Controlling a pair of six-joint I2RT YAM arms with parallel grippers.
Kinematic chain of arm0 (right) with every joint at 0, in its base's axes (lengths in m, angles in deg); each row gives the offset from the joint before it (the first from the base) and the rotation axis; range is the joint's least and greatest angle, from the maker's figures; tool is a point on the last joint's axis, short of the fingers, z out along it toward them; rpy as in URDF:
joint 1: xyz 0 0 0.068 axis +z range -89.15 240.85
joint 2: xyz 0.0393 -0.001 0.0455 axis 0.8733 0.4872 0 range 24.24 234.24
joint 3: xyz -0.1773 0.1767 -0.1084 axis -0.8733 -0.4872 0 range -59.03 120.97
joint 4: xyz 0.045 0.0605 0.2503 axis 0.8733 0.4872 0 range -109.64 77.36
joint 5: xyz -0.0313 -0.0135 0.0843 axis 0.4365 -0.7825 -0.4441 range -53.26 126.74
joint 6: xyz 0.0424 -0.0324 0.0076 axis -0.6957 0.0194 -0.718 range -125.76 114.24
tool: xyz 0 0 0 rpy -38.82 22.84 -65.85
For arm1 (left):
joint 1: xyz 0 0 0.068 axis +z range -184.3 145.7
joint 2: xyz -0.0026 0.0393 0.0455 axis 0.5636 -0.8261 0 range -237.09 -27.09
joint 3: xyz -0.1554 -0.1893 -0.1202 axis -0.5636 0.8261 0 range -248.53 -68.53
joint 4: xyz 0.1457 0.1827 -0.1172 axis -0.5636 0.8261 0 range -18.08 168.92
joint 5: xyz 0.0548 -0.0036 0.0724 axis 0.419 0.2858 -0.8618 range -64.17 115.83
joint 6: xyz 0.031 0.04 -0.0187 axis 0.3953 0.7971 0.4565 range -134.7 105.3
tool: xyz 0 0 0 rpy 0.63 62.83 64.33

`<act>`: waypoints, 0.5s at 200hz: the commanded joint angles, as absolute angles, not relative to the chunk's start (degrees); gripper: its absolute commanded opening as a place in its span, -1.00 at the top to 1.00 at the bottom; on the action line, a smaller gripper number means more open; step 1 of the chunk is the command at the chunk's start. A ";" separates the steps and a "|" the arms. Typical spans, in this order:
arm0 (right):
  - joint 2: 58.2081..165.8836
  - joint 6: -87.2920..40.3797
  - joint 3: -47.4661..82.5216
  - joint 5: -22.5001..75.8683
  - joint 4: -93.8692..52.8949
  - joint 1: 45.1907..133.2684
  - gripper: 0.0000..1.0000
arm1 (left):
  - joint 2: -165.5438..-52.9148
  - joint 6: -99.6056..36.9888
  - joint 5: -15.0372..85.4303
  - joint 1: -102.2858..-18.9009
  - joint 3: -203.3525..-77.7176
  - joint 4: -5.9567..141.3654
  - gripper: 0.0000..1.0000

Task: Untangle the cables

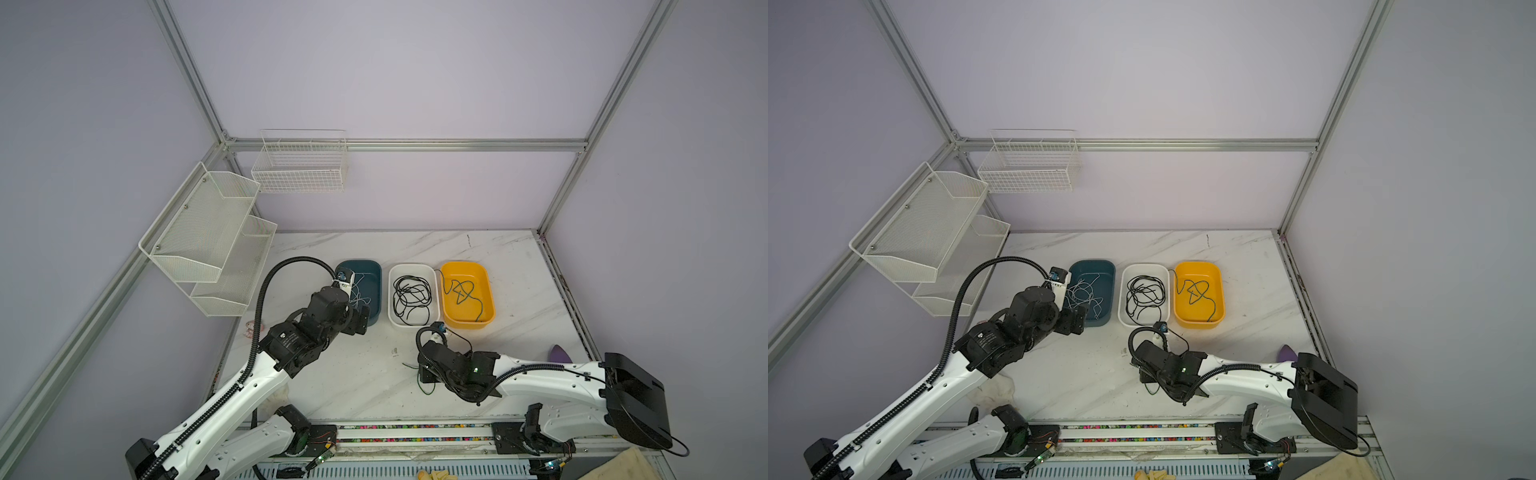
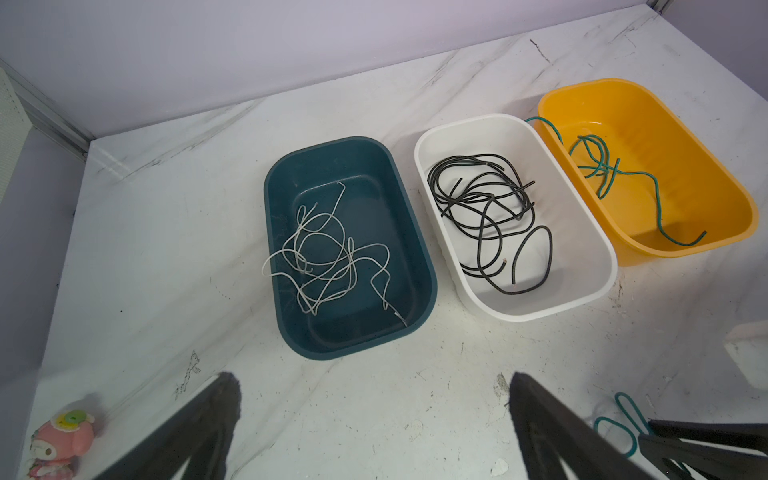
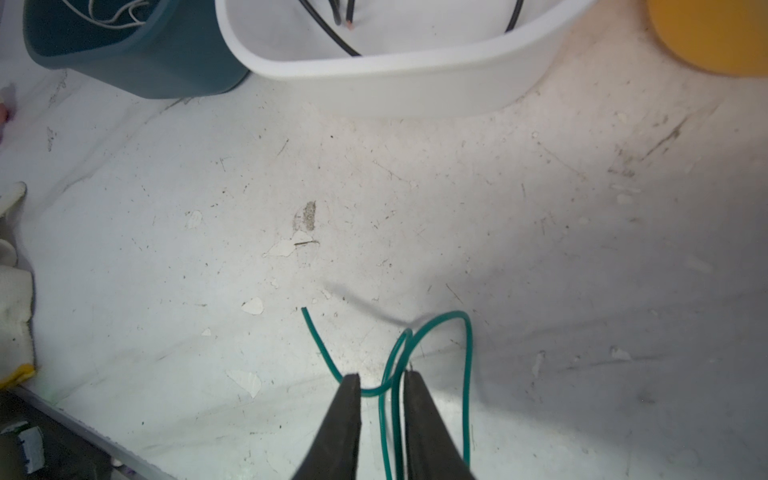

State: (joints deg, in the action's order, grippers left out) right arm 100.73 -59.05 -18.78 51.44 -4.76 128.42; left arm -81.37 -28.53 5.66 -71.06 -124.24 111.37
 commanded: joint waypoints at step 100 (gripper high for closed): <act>92.13 -59.72 -14.59 60.62 6.07 128.27 1.00 | -81.67 -27.29 5.98 -70.49 -122.91 110.07 -1.00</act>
